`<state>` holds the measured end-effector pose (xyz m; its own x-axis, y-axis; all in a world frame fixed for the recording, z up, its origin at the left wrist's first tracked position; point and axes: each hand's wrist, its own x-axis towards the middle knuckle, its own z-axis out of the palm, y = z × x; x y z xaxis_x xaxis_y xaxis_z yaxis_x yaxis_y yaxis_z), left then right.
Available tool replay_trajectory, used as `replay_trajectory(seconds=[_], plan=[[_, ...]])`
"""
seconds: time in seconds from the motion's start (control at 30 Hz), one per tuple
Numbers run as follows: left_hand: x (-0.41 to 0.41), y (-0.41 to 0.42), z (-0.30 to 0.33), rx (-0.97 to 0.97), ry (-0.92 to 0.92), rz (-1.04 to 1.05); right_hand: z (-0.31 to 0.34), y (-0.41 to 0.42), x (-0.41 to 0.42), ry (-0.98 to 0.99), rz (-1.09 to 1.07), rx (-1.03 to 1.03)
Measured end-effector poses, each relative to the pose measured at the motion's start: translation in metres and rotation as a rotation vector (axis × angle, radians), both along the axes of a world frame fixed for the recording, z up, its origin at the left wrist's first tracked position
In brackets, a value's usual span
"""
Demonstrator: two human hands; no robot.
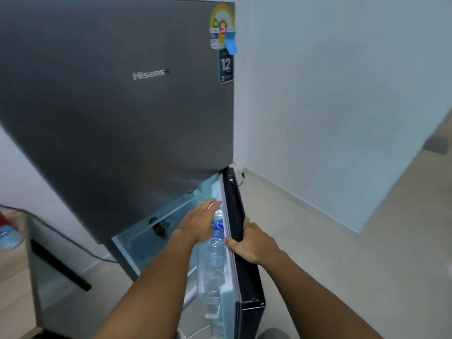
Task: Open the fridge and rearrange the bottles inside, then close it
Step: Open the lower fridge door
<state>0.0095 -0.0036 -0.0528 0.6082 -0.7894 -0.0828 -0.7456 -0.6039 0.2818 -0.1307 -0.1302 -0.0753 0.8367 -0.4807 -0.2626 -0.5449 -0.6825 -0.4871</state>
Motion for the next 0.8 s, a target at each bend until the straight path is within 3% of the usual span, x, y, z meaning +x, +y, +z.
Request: replay_trajectory(seconds=[0.13,0.27,0.5,0.8], plan=[[0.001,-0.043,0.006,0.057,-0.166,-0.167,0.004,-0.019,-0.017,0.039,-0.022,-0.061],[-0.008,-0.077,0.003,0.149,-0.122,-0.161,0.007,-0.05,-0.025,0.059,-0.035,-0.144],[-0.015,-0.128,-0.011,0.108,-0.114,-0.152,-0.003,-0.116,-0.022,0.038,-0.158,-0.137],[0.012,-0.202,-0.032,-0.011,-0.172,-0.174,-0.008,-0.224,-0.026,-0.031,-0.125,-0.544]])
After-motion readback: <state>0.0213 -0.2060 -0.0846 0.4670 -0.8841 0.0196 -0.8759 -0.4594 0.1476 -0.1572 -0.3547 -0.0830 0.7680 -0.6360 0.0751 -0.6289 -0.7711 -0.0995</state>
